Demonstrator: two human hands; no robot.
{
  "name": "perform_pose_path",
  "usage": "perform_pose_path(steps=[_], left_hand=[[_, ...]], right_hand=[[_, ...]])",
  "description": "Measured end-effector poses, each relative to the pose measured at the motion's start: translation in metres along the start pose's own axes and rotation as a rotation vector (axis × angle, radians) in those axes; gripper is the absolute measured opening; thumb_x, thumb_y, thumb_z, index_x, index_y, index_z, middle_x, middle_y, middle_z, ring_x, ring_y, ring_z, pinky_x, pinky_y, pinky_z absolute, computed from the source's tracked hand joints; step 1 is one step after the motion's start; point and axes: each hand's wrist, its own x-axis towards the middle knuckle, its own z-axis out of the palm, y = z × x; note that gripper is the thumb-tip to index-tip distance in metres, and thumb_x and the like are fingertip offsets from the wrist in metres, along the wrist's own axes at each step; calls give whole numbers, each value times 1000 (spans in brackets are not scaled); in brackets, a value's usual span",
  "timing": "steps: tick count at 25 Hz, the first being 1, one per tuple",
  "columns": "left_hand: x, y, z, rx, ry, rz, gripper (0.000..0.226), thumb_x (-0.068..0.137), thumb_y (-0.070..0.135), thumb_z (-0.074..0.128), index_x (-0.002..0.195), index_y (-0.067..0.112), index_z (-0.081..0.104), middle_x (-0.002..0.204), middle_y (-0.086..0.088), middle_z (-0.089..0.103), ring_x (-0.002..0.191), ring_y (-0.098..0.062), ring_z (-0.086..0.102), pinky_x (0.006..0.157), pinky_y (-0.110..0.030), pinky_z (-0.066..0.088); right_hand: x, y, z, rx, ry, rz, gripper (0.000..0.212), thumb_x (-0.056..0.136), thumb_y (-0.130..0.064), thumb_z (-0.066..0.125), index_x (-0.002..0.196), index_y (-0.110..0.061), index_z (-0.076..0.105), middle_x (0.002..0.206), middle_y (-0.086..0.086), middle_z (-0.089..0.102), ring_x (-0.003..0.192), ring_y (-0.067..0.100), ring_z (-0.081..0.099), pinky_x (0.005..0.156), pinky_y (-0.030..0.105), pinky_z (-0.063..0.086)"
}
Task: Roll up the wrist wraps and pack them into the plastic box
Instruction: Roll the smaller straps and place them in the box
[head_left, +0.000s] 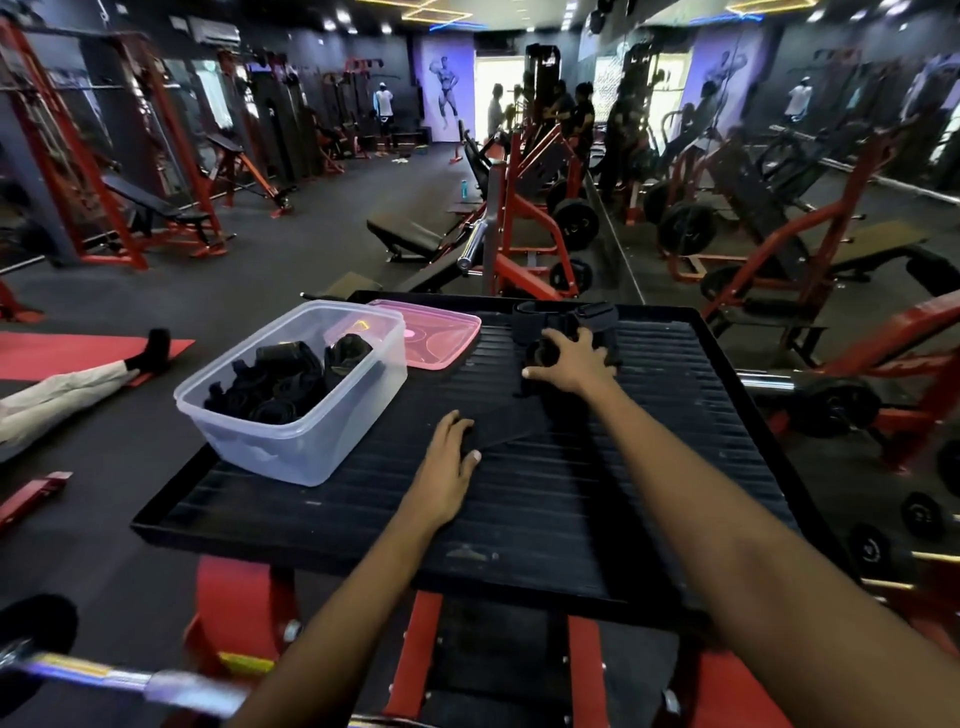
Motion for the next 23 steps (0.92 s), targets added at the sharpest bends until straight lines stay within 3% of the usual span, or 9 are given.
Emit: perform_pose_path(steps=[3,5,7,9,13,15,17,20,23], left_hand=[[0,0,-2,-38,47,8,36,97,11,43,133,7,41,144,-7,31,130,-19,38,103,-14,22],[-1,2,-4,-88,119,6,30,96,11,46,126,6,45,131,-7,38,113,-12,45,98,-13,29],[-3,6,-5,-118,151,14,27,95,12,49,121,7,47,124,-5,39,105,-10,45,101,-23,36],[-7,9,-7,-132,156,22,27,95,15,50,121,8,49,123,-4,39,108,-12,47,103,-26,36],[-15,15,-14,-152,269,8,37,96,27,46,129,9,45,132,-6,44,125,-21,43,111,-32,29],[-18,19,-20,-97,315,-11,45,97,38,39,136,15,39,142,-2,39,137,-19,31,119,-42,14],[-21,24,-26,-51,308,14,50,97,44,33,140,19,33,149,2,33,143,-15,20,119,-39,-1],[-20,29,-29,-80,267,82,47,97,35,42,139,15,36,146,2,39,137,-14,32,118,-35,15],[-21,19,-27,-143,276,92,38,92,14,50,130,11,47,134,-2,51,123,-19,48,102,-24,35]], right_hand=[[9,13,-6,208,-166,-11,85,74,-45,75,145,-32,30,153,12,8,137,38,26,107,48,35],[6,19,-5,211,-185,-26,88,73,-34,79,145,-32,29,155,11,6,136,37,28,93,47,48],[2,23,1,150,-83,-49,80,76,-16,78,143,-29,37,150,13,26,124,37,45,80,43,55],[-6,26,9,169,93,-60,59,84,2,63,136,-23,49,138,15,47,110,33,57,87,40,53],[-41,23,21,356,270,-63,42,88,9,49,121,-11,62,121,14,63,105,24,61,93,28,49],[-64,12,25,435,294,-110,41,86,11,48,118,-9,65,119,12,65,109,21,61,100,28,46],[-86,-1,33,443,262,-202,42,85,11,49,117,-11,66,117,8,67,110,18,61,101,23,43],[-113,-18,50,358,199,-406,46,80,12,50,115,-14,67,114,7,68,110,17,62,99,18,40],[-134,-24,68,366,142,-489,42,85,5,54,120,-15,64,117,5,66,111,15,60,97,14,37]])
